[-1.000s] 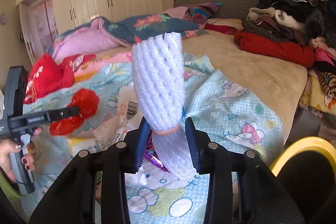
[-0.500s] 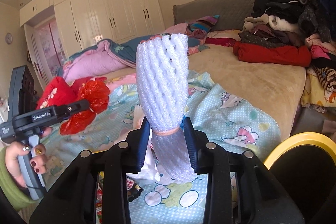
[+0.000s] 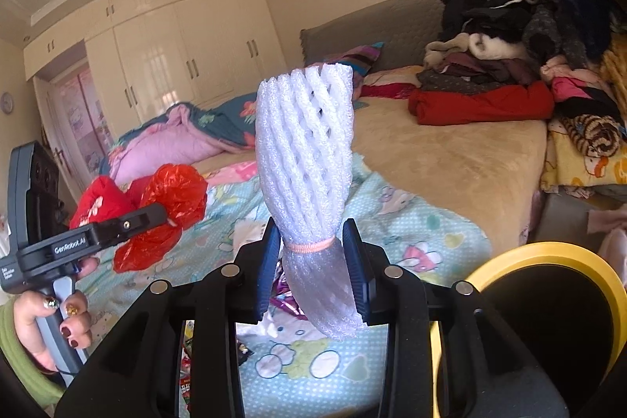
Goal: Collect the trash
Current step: 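Carry the foam net and red bag with both tools over the yellow-rimmed bin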
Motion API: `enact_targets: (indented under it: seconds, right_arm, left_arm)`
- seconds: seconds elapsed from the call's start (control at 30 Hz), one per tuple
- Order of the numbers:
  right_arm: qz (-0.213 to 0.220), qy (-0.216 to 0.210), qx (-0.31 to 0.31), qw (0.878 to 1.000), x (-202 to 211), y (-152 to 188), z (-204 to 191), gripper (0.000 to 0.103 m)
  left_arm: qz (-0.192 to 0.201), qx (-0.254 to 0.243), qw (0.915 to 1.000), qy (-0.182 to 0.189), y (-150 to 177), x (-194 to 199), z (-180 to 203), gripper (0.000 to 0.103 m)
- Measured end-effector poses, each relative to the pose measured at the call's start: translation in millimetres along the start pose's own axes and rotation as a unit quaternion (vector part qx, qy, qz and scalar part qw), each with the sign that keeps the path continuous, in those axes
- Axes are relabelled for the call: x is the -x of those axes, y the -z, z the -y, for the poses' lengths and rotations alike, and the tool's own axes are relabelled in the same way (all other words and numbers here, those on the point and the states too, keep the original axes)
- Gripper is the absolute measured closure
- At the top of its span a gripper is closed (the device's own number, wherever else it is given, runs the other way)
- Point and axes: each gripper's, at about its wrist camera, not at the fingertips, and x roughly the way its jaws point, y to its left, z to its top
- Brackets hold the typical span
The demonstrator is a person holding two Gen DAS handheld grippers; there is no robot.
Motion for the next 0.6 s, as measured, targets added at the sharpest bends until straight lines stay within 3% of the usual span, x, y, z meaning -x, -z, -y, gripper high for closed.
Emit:
enact_targets:
  seconds: [0.6]
  right_arm:
    - [0.042,0.047,-0.055,0.997,51,-8,57,0.072]
  left_arm:
    - [-0.022,-0.052,0.9972,0.049,11,-19,71,0.076]
